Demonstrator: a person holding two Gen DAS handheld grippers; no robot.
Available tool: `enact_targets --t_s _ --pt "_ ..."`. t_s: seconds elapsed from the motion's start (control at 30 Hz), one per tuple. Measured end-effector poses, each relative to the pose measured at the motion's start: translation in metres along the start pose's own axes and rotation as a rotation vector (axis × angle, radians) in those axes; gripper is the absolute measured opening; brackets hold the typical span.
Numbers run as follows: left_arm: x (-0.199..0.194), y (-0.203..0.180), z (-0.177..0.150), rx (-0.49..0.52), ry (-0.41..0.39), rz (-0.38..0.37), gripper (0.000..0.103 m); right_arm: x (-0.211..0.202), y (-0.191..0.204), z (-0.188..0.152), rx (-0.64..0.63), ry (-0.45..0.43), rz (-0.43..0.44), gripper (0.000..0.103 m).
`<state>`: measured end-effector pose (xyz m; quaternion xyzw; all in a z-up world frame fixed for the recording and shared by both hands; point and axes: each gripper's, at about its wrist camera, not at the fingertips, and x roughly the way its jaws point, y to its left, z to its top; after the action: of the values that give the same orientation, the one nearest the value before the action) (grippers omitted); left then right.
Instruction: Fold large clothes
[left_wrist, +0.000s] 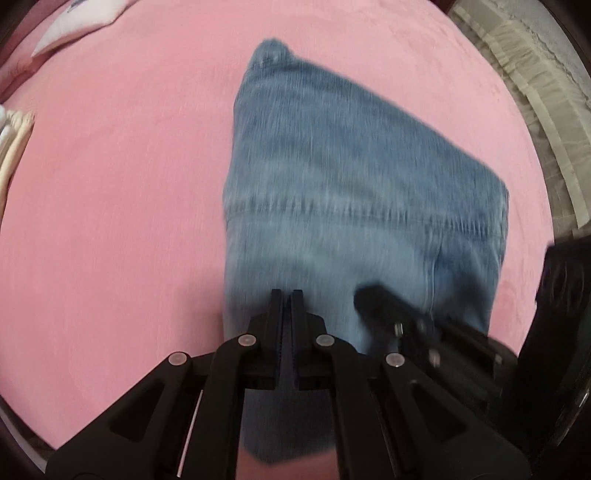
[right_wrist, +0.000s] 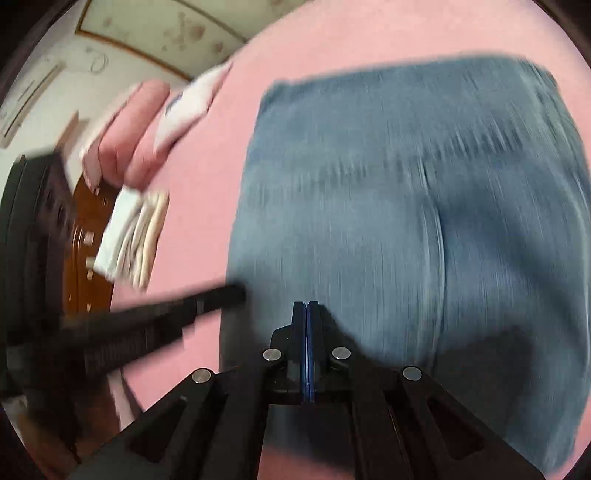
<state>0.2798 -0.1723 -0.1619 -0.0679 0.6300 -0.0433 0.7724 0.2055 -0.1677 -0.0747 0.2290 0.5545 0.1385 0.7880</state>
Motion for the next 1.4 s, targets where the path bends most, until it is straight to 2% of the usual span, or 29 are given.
enact_targets --t_s 0.07,0.2,0.3,0.4,0.47,0.57,0.7,0.77,0.87,1.07,1.17,1.3,1.4 --pt "0.004 -0.003 0.019 -0.002 -0.041 -0.003 0.000 0.007 0.000 0.024 0.016 -0.040 0.021 0.000" --pt "0.020 -0.003 0.056 -0.029 -0.080 -0.057 0.000 0.018 -0.003 0.058 -0.005 -0.099 -0.027 0.000" --pt "0.028 -0.008 0.084 -0.012 -0.064 -0.067 0.000 0.028 -0.011 0.078 -0.006 -0.127 -0.082 0.000" --pt "0.026 -0.010 0.102 0.012 -0.115 -0.054 0.000 0.033 -0.029 0.096 0.017 -0.159 -0.160 0.000" --pt "0.034 -0.012 0.115 0.009 -0.115 -0.041 0.000 0.033 -0.045 0.105 0.055 -0.175 -0.146 0.000" --pt "0.040 -0.014 0.129 -0.015 -0.158 -0.033 0.000 0.027 -0.068 0.112 0.094 -0.180 -0.098 0.000" --pt "0.052 -0.022 0.142 0.029 -0.179 0.042 0.000 0.003 -0.079 0.102 0.029 -0.192 -0.125 0.000" --pt "0.051 -0.014 0.145 0.034 -0.172 0.044 0.000 -0.005 -0.084 0.095 0.002 -0.194 -0.163 0.000" --pt "0.056 -0.011 0.149 0.023 -0.162 0.008 0.000 -0.014 -0.088 0.086 0.026 -0.210 -0.177 0.000" --pt "0.064 0.014 0.157 -0.039 -0.139 -0.123 0.000 -0.041 -0.104 0.068 0.172 -0.207 -0.168 0.000" --pt "0.064 0.018 0.160 -0.049 -0.138 -0.144 0.000 -0.048 -0.104 0.059 0.197 -0.203 -0.216 0.000" --pt "0.051 0.015 0.151 -0.031 -0.160 -0.113 0.000 -0.063 -0.107 0.045 0.207 -0.181 -0.280 0.000" --pt "0.039 0.014 0.143 -0.017 -0.175 -0.049 0.000 -0.067 -0.106 0.040 0.240 -0.164 -0.304 0.000"
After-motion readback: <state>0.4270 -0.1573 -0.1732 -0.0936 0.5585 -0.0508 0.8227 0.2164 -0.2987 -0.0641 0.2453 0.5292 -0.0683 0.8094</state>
